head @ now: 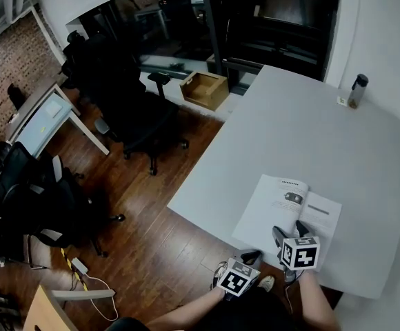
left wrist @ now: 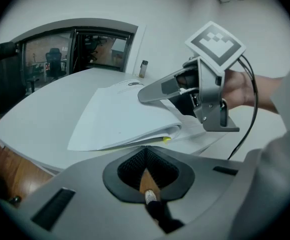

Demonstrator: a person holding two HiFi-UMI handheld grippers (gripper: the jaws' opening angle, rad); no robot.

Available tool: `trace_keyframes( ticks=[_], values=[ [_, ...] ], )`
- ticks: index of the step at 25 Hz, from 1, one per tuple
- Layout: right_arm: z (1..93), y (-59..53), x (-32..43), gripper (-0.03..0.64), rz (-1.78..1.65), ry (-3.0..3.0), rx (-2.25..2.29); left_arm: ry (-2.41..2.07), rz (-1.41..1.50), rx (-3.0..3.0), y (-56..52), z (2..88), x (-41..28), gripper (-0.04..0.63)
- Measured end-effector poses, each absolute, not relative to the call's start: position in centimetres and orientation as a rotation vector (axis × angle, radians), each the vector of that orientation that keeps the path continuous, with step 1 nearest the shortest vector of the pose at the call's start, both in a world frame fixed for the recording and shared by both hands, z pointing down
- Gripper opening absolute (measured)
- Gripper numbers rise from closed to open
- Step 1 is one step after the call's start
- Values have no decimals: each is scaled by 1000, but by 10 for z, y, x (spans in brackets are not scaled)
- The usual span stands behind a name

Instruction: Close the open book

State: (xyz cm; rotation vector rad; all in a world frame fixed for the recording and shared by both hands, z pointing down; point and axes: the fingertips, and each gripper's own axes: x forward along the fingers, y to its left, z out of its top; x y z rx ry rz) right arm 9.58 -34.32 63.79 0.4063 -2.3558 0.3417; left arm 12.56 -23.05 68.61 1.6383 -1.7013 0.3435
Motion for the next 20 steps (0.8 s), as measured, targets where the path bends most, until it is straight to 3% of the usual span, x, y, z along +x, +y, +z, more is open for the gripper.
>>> trace_keyframes(
  ticks=[20],
  values=[
    [597, -355, 99, 333, 261, -2436, 376, -1928, 286, 1601, -242, 650, 103, 5]
  ],
)
